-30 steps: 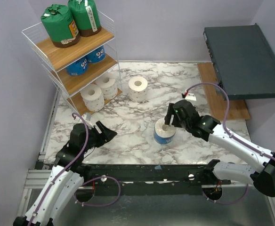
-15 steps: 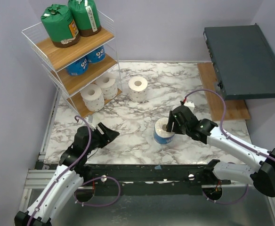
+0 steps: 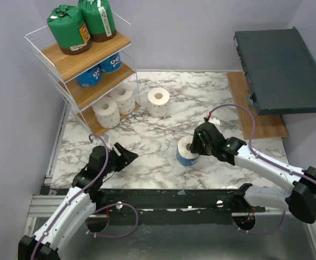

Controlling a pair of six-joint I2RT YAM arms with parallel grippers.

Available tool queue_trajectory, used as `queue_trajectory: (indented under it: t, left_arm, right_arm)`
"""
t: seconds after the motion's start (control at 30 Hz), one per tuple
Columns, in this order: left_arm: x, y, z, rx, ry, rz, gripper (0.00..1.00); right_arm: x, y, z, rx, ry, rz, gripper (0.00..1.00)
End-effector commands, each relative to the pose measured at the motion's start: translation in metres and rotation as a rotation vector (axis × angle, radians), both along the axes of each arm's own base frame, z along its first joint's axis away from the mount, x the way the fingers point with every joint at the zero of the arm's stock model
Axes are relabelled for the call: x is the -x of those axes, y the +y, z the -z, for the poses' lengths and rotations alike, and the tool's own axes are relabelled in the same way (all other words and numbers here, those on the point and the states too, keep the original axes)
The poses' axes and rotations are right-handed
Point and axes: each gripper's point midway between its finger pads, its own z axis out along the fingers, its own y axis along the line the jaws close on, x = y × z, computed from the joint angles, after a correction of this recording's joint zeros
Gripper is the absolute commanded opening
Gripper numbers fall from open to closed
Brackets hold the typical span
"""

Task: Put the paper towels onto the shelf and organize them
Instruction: Move the paper towel to the center of the board.

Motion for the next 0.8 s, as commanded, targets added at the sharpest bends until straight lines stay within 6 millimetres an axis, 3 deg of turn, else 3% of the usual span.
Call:
queue_trajectory:
  t: [0.0, 0.17, 0.43, 0.57, 0.77]
  left_arm:
    - [0.0, -0.004, 0.007, 0.011, 0.008, 0.01, 0.64]
    - [0.002, -0.004, 0.013, 0.021, 0.021, 0.005, 0.64]
    - [0.002, -0.002, 0.02, 0.018, 0.027, -0.004, 0.64]
    - [0.004, -0.003, 0.025, 0.019, 0.041, -0.002, 0.64]
    - [0.008, -0.002, 0.033, 0.018, 0.057, -0.002, 0.64]
  right_arm:
    - [0.005, 0.006, 0.002, -0.006, 0.02, -0.047, 0.51]
    - [0.001, 0.018, -0.02, -0.043, -0.013, -0.1, 0.43]
    - [-0.015, 0.048, -0.054, -0.139, -0.056, -0.141, 0.42]
    - [-0.024, 0.072, -0.061, -0.19, -0.061, -0.182, 0.42]
    - [-0.035, 0.101, -0.055, -0.141, -0.051, -0.266, 0.42]
